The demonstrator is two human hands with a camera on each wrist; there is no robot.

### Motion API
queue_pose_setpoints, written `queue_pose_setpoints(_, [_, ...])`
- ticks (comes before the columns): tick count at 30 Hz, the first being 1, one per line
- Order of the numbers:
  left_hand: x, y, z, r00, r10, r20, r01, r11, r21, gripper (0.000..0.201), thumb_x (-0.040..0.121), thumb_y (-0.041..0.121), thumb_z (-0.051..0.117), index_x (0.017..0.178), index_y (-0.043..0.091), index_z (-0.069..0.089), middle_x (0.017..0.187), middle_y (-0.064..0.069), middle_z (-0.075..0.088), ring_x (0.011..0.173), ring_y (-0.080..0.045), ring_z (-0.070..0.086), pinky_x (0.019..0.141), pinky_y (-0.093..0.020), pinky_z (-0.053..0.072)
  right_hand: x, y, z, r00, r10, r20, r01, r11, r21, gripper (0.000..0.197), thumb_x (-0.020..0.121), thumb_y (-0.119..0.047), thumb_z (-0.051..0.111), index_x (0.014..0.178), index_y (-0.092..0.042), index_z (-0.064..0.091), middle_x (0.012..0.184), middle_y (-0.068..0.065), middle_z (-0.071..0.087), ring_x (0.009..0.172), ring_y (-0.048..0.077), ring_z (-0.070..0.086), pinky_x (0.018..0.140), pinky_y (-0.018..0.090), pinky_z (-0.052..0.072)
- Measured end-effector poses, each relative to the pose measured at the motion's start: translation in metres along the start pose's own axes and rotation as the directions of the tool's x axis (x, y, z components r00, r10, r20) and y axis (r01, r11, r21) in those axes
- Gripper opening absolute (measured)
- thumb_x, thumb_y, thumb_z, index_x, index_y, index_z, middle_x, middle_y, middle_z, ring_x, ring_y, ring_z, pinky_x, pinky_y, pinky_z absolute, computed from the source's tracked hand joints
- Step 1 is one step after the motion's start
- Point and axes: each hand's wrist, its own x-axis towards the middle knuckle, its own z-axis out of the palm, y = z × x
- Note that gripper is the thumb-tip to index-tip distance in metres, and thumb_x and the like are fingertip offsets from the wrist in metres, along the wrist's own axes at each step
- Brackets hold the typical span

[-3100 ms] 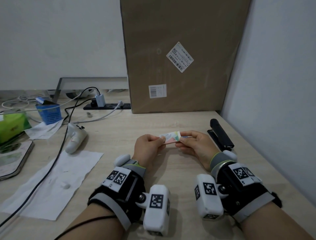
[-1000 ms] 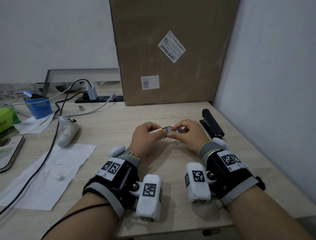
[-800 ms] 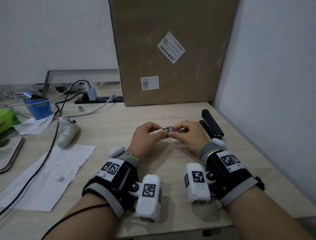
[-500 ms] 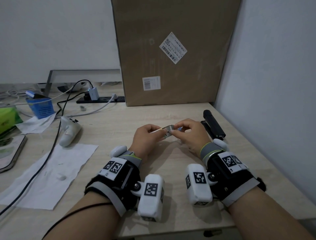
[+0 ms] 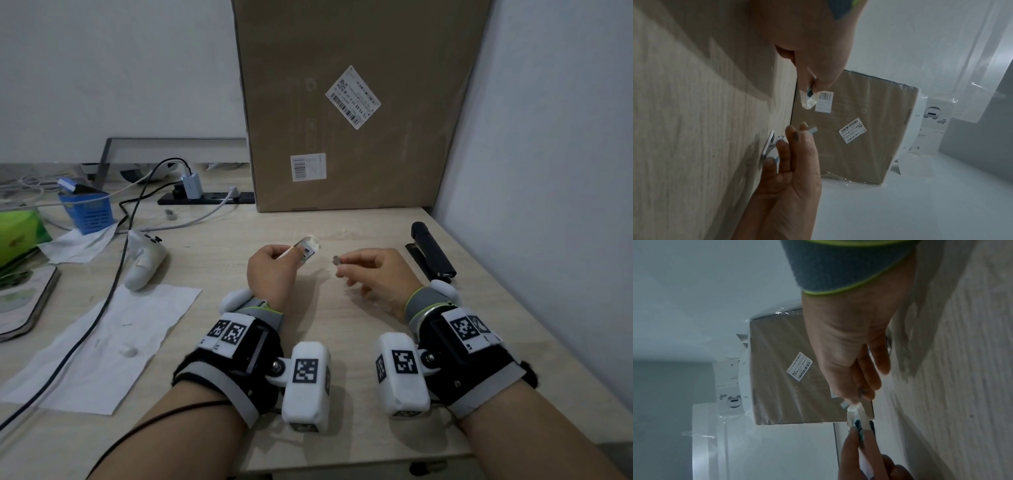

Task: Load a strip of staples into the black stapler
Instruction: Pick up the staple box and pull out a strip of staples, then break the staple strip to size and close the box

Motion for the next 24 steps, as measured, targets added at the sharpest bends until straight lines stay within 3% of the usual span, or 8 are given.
queue_pose_setpoints(2, [-0.001, 0.001, 0.0, 1.0, 0.008, 0.01, -0.008, 1.0, -0.002, 0.027, 0.065, 0.037, 0.067, 0.078, 0.013, 0.068, 0.088, -0.012, 0.074, 0.081, -0.024, 0.065, 0.08, -0.038, 0.052, 0.0, 0.003, 0.0, 0.998, 0.009, 0.054, -0.003, 0.994, -0.11, 0.009, 0.079, -0.012, 0.07, 0.087, -0.015, 0.073, 0.062, -0.005, 0.066, 0.047, 0.007, 0.051, 0.041, 0.016, 0.04])
queue_pose_setpoints(7, [-0.002, -0.001, 0.004, 0.998, -0.006, 0.064, 0.007, 1.0, -0.011, 0.017, 0.065, 0.033, 0.07, 0.07, 0.017, 0.066, 0.076, -0.005, 0.068, 0.075, -0.023, 0.063, 0.077, -0.037, 0.052, 0.002, 0.006, -0.003, 0.991, -0.004, 0.137, 0.057, 0.921, -0.384, 0.012, 0.076, -0.024, 0.073, 0.087, -0.019, 0.075, 0.075, 0.003, 0.07, 0.062, 0.011, 0.054, 0.063, 0.019, 0.046])
queue_pose_setpoints(9, [0.0, -0.004, 0.006, 0.996, -0.01, 0.085, 0.012, 1.0, -0.017, 0.02, 0.062, 0.035, 0.069, 0.069, 0.017, 0.067, 0.076, -0.006, 0.069, 0.081, -0.028, 0.068, 0.082, -0.042, 0.054, 0.002, 0.006, -0.004, 0.986, -0.003, 0.164, 0.079, 0.887, -0.455, 0.014, 0.074, -0.028, 0.075, 0.086, -0.021, 0.076, 0.077, -0.003, 0.071, 0.067, 0.009, 0.056, 0.071, 0.022, 0.047])
queue_pose_setpoints(12, [0.002, -0.006, 0.007, 0.993, -0.008, 0.114, 0.01, 1.0, -0.024, 0.024, 0.061, 0.036, 0.069, 0.072, 0.015, 0.069, 0.076, -0.006, 0.069, 0.081, -0.026, 0.068, 0.084, -0.043, 0.054, 0.002, 0.005, -0.004, 0.976, -0.008, 0.218, 0.123, 0.847, -0.517, 0.013, 0.076, -0.025, 0.074, 0.088, -0.019, 0.076, 0.068, -0.016, 0.062, 0.07, 0.004, 0.056, 0.08, 0.023, 0.047])
queue_pose_setpoints(15, [0.001, -0.005, 0.01, 0.988, -0.026, 0.15, 0.036, 0.997, -0.063, 0.015, 0.071, 0.024, 0.072, 0.075, 0.01, 0.068, 0.071, -0.003, 0.065, 0.072, -0.017, 0.062, 0.069, -0.028, 0.054, 0.002, 0.006, -0.005, 0.976, -0.027, 0.217, 0.14, 0.839, -0.525, 0.013, 0.076, -0.023, 0.074, 0.088, -0.019, 0.075, 0.071, -0.017, 0.06, 0.066, -0.003, 0.054, 0.07, 0.007, 0.042])
queue_pose_setpoints(18, [-0.001, -0.004, 0.01, 0.984, -0.032, 0.176, 0.042, 0.998, -0.055, 0.008, 0.077, 0.017, 0.068, 0.077, 0.009, 0.068, 0.064, 0.001, 0.06, 0.056, -0.008, 0.054, 0.047, -0.012, 0.039, 0.004, 0.008, -0.005, 0.986, -0.087, 0.143, 0.149, 0.844, -0.515, 0.011, 0.076, -0.022, 0.072, 0.086, -0.019, 0.074, 0.074, -0.016, 0.063, 0.058, -0.012, 0.052, 0.059, 0.003, 0.037])
queue_pose_setpoints(21, [-0.005, -0.001, 0.011, 0.977, -0.05, 0.206, 0.066, 0.995, -0.072, 0.007, 0.079, 0.014, 0.067, 0.08, 0.007, 0.067, 0.063, -0.001, 0.059, 0.039, 0.001, 0.049, 0.04, -0.011, 0.036, 0.008, 0.009, -0.006, 0.971, -0.225, -0.074, 0.181, 0.905, -0.385, 0.006, 0.08, -0.018, 0.067, 0.08, -0.016, 0.072, 0.069, -0.013, 0.063, 0.059, -0.001, 0.052, 0.063, 0.016, 0.042])
queue_pose_setpoints(24, [-0.005, -0.002, 0.01, 0.97, -0.053, 0.237, 0.071, 0.995, -0.066, 0.007, 0.079, 0.016, 0.067, 0.08, 0.009, 0.068, 0.072, -0.004, 0.062, 0.051, -0.005, 0.053, 0.044, -0.016, 0.038, 0.012, 0.008, -0.005, 0.955, -0.208, -0.213, 0.163, 0.964, -0.21, 0.008, 0.084, -0.018, 0.063, 0.092, -0.019, 0.066, 0.087, -0.004, 0.065, 0.061, 0.008, 0.059, 0.057, 0.014, 0.046])
